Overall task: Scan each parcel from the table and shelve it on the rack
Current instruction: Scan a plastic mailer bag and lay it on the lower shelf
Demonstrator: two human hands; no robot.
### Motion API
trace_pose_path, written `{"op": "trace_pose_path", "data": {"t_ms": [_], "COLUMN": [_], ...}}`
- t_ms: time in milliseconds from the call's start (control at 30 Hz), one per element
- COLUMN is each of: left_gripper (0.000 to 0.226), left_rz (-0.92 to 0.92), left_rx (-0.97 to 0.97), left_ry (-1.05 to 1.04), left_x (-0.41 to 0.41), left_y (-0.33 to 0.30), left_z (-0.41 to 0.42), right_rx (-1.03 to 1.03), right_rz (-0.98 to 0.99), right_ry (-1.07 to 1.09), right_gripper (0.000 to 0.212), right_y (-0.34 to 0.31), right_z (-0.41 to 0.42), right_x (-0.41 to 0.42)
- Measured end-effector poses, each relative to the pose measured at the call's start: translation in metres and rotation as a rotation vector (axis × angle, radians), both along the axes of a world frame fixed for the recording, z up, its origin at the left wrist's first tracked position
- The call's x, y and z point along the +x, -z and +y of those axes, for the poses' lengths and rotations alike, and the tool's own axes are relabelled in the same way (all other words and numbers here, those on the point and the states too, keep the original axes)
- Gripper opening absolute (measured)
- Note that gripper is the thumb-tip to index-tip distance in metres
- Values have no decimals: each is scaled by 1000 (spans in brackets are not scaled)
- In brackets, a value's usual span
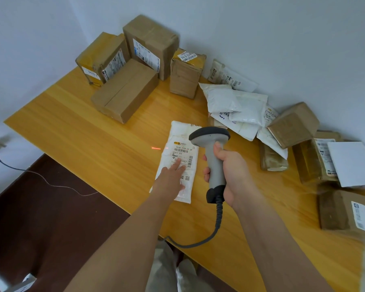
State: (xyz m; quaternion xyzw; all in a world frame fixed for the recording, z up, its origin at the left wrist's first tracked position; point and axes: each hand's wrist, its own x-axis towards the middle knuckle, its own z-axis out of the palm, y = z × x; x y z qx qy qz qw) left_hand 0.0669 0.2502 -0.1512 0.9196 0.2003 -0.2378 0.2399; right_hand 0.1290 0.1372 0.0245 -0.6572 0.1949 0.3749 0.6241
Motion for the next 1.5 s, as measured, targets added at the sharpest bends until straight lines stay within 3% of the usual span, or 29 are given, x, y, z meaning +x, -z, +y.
{"op": "trace_pose_path", "data": {"t_ms": [267, 400, 467, 567, 700, 867, 1033, 1167, 1267, 1367, 1500], "left_gripper": [66, 61, 73, 90, 91, 83, 45, 33, 32, 37, 33], "left_rz": [-101, -301, -246, -113, -143, -126, -193, -217, -310, -432, -557], "left_rx": [-75, 20, 104, -30, -166, -186, -564, -828, -998, -1214, -1322], "left_ry": [-71, -363, -557, -750, -813, -823, -992, -1206, -1350, -1423, -1495], "left_x": [-6, -11, -11, -9, -8, -8, -21, -52, -94, -146, -213], "left_y": [1, -4, -6, -1, 4, 0, -7, -17, -22, -29, -45], "left_z": [-6, -11, -12, -9, -4, -3, -7, -7, -3, 3, 15], "right_rx": [27, 24, 24, 26, 16, 24, 73, 123, 80, 60, 67], "right_rz": [51, 33, 23, 18, 7, -19, -6, -22, -76, -131, -158], "right_ry": [46, 36, 36, 28, 9, -16, -14, -83, -185, -279, -381], "right_gripper": [24, 24, 25, 26, 25, 25, 30, 21, 13, 20, 20], "right_y": [-9, -9, -9, -9, -8, -8, -8, -1, 6, 7, 4], "right_z": [-8, -11, -12, -14, -16, -20, -33, -35, -24, -10, 5], "right_x": [-6, -7, -7, -7, -7, -9, -17, -34, -60, -98, -155]}}
